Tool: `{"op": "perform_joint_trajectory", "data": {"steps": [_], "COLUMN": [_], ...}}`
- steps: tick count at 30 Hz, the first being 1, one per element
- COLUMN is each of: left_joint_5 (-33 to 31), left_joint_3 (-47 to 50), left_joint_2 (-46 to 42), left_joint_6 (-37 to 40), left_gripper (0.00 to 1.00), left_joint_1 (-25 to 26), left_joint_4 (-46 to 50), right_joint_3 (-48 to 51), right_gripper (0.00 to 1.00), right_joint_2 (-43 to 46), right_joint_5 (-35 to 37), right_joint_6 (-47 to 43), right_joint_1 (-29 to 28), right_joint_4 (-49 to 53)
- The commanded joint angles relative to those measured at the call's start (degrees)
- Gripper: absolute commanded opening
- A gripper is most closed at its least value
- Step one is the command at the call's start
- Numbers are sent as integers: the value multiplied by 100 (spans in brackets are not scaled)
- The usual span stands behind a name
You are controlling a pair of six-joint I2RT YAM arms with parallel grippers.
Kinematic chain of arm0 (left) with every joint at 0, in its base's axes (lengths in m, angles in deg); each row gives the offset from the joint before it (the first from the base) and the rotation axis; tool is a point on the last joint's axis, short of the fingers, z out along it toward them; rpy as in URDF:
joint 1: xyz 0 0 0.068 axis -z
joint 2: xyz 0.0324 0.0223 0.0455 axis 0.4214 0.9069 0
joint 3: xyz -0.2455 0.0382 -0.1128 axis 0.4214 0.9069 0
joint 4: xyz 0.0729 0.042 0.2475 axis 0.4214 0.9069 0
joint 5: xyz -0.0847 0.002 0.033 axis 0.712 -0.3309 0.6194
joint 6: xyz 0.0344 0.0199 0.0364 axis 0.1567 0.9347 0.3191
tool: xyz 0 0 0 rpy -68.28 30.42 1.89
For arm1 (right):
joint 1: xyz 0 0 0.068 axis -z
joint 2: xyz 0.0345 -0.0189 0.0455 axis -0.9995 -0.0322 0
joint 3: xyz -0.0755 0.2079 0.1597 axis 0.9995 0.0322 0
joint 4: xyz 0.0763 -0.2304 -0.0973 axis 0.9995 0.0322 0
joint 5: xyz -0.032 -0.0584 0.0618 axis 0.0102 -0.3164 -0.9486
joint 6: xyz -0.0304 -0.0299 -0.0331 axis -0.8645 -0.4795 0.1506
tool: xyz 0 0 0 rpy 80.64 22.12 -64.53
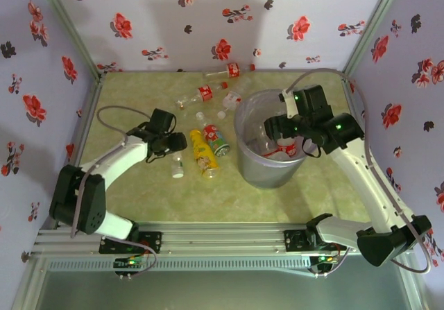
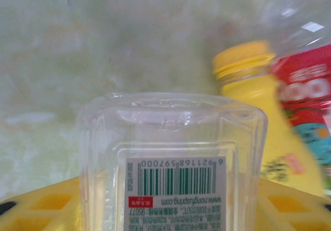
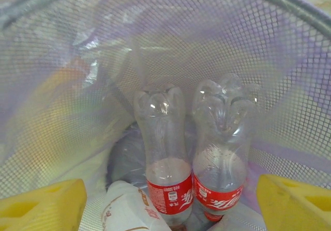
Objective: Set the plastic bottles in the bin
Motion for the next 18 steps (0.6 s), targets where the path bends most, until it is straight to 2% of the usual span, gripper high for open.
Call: {"op": "perform_joint_trajectory", "data": {"steps": [1,5,8,14,18], "left_joint_5": [-121,168,591,1254,1437], "left_joint_3": [-484,-933,-1120,-964,-642], "left_joint_2": [-436,-769,-1041,-1396,-1415], "left_joint_6": [237,127,-188,-1344,-2216], "left_gripper": [59,57,54,49,47], "left_joint_1": [-63,-63,-62,-30,59], "left_joint_4": [444,469,55,-1339,-2275], "right_joint_3": [-350,-597,-762,-1010,-1065], "right_gripper": [86,86,86,91,92], "right_joint_2": [16,-132,-301,-772,-1173], "right_joint_5": [-248,-493,-757,-988,-930], "right_joint_6": [215,417,570,835,985], "right_joint_1": [-166,-623,-1018,-1845,-2266], "right_joint_4": [-148,-460,-760,-1425,-1920]}}
